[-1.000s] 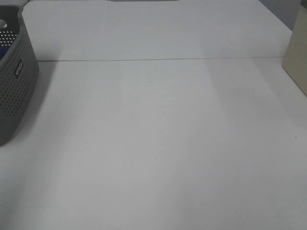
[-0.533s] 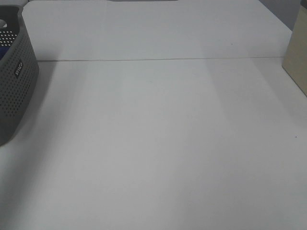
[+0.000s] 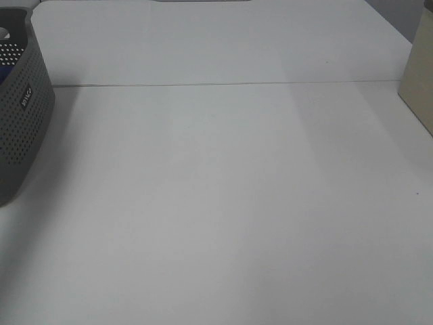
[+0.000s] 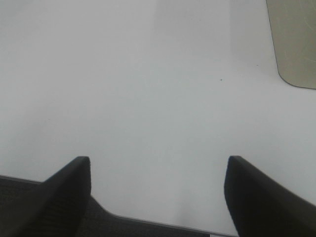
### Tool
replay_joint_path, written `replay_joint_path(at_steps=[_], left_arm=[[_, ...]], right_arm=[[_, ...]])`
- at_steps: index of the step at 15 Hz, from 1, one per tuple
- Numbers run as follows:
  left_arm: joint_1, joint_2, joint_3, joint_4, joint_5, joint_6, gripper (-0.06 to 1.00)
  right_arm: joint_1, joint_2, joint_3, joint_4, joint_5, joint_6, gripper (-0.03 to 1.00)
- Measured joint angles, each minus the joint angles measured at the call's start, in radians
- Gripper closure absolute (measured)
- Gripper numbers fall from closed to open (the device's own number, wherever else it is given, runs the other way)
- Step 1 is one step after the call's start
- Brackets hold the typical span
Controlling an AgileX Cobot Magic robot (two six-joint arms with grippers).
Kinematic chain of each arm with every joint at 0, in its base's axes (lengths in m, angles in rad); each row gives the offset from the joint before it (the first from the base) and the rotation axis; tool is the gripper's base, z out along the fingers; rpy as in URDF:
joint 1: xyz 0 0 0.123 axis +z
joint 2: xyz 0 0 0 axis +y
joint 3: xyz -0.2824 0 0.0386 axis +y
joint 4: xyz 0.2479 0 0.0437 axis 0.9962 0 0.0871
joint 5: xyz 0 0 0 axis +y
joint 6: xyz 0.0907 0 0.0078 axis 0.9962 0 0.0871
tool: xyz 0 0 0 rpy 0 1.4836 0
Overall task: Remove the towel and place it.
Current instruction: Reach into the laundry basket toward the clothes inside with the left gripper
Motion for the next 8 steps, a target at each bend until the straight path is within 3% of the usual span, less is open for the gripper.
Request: replay_joint_path(at_steps=[2,8], left_arm=[[0.007,0.069,0.0,0.029,-0.068,0.0,-0.05],[0.007,0.256,0.0,0.1,-0.078,0.011,-0.05]], right_arm=[[0.0,0.0,0.0,0.0,0.0,0.0,0.23],[0.0,0.0,0.0,0.0,0.0,0.0,0.23]])
